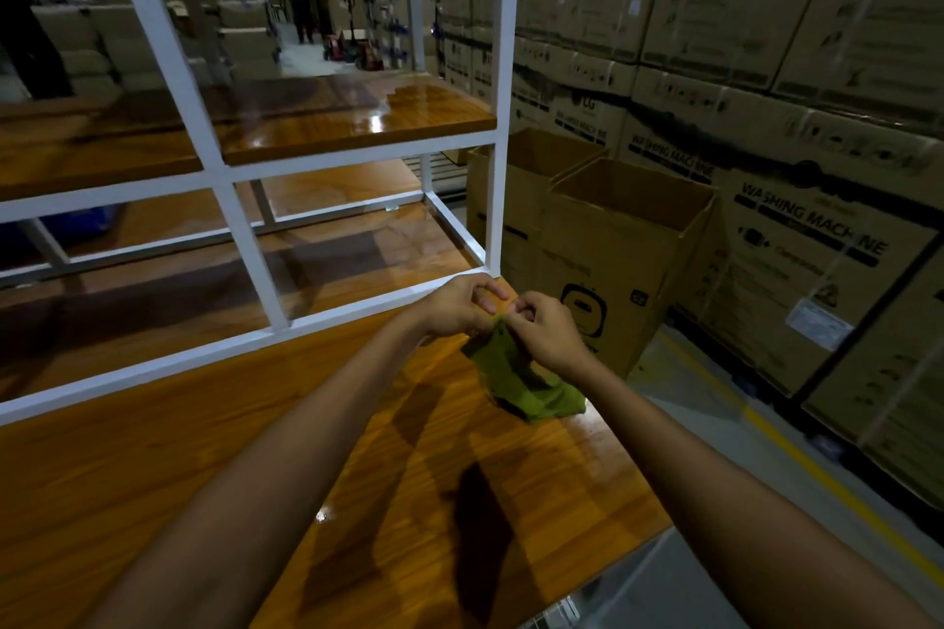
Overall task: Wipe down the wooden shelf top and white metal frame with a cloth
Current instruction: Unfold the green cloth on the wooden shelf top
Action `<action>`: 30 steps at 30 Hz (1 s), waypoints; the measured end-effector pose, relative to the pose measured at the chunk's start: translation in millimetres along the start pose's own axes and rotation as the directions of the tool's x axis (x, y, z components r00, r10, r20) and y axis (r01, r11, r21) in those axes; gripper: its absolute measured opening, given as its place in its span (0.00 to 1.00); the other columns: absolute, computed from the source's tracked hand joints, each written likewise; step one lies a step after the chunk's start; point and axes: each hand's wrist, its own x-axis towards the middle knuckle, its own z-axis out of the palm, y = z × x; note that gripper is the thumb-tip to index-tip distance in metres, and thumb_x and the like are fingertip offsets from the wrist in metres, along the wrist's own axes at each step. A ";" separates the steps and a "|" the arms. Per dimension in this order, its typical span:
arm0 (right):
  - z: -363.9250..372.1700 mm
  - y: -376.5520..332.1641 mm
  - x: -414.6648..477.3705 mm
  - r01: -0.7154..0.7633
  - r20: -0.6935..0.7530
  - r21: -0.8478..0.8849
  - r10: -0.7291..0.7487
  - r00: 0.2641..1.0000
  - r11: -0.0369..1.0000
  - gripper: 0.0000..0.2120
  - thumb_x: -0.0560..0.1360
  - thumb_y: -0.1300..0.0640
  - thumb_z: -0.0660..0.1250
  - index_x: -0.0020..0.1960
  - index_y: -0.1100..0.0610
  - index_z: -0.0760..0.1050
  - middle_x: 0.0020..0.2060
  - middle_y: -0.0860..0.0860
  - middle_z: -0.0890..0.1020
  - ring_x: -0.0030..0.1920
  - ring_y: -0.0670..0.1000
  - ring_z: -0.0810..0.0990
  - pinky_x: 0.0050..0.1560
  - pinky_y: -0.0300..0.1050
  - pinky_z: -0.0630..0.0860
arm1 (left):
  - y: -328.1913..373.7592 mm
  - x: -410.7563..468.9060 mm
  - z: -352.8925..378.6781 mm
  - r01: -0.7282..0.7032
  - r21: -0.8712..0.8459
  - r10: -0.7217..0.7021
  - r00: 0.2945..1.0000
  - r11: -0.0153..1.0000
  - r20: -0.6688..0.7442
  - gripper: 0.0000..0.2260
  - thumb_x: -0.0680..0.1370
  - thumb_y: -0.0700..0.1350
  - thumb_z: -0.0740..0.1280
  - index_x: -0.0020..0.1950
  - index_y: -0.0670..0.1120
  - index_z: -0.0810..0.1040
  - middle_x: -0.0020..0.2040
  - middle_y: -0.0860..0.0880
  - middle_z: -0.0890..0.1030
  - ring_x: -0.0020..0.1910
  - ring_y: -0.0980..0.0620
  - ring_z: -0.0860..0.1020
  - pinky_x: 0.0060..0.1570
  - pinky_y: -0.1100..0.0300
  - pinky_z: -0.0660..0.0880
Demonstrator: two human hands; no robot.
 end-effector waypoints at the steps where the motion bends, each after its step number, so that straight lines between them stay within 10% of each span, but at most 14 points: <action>1: -2.2 -0.8 1.6 -0.016 -0.009 0.045 0.017 1.000 0.999 0.06 0.77 0.57 0.65 0.43 0.56 0.77 0.31 0.50 0.77 0.31 0.49 0.74 0.33 0.48 0.70 | 0.3 0.9 -1.6 0.008 0.066 -0.008 1.000 0.998 0.006 0.18 0.71 0.31 0.71 0.57 0.46 0.76 0.54 0.39 0.77 0.48 0.45 0.77 0.37 0.58 0.76; 5: -16.2 -8.8 12.3 -0.039 -0.047 0.137 0.045 0.998 0.990 0.05 0.78 0.56 0.66 0.45 0.54 0.78 0.38 0.50 0.80 0.38 0.51 0.78 0.36 0.50 0.74 | -5.0 2.4 -0.6 0.008 0.286 0.019 0.996 0.958 -0.092 0.05 0.72 0.35 0.71 0.46 0.42 0.78 0.47 0.37 0.80 0.48 0.39 0.79 0.44 0.46 0.78; 9: -32.9 -19.2 21.6 -0.033 -0.049 0.147 0.040 0.998 0.989 0.05 0.79 0.55 0.66 0.46 0.54 0.80 0.45 0.52 0.82 0.47 0.54 0.82 0.47 0.56 0.82 | -12.0 2.2 -2.5 0.056 0.347 0.018 0.978 0.936 -0.207 0.11 0.73 0.36 0.68 0.32 0.45 0.73 0.33 0.44 0.75 0.36 0.48 0.75 0.35 0.55 0.70; 15: -62.6 -31.5 29.1 0.001 -0.072 0.100 0.006 0.997 0.995 0.06 0.79 0.55 0.67 0.44 0.52 0.80 0.44 0.52 0.83 0.46 0.52 0.82 0.44 0.50 0.79 | -15.7 -0.6 -20.0 0.068 0.397 0.064 0.948 0.916 -0.310 0.06 0.77 0.36 0.66 0.41 0.42 0.81 0.31 0.49 0.77 0.22 0.57 0.76 0.25 0.62 0.73; 30: -115.4 -62.6 67.7 -0.058 -0.213 0.056 0.069 0.975 0.997 0.08 0.80 0.57 0.66 0.47 0.62 0.79 0.43 0.55 0.81 0.37 0.51 0.81 0.34 0.44 0.79 | 57.6 18.9 -79.0 -0.097 0.138 0.159 0.808 0.986 -0.568 0.06 0.80 0.36 0.66 0.52 0.40 0.83 0.44 0.42 0.84 0.39 0.47 0.84 0.42 0.54 0.83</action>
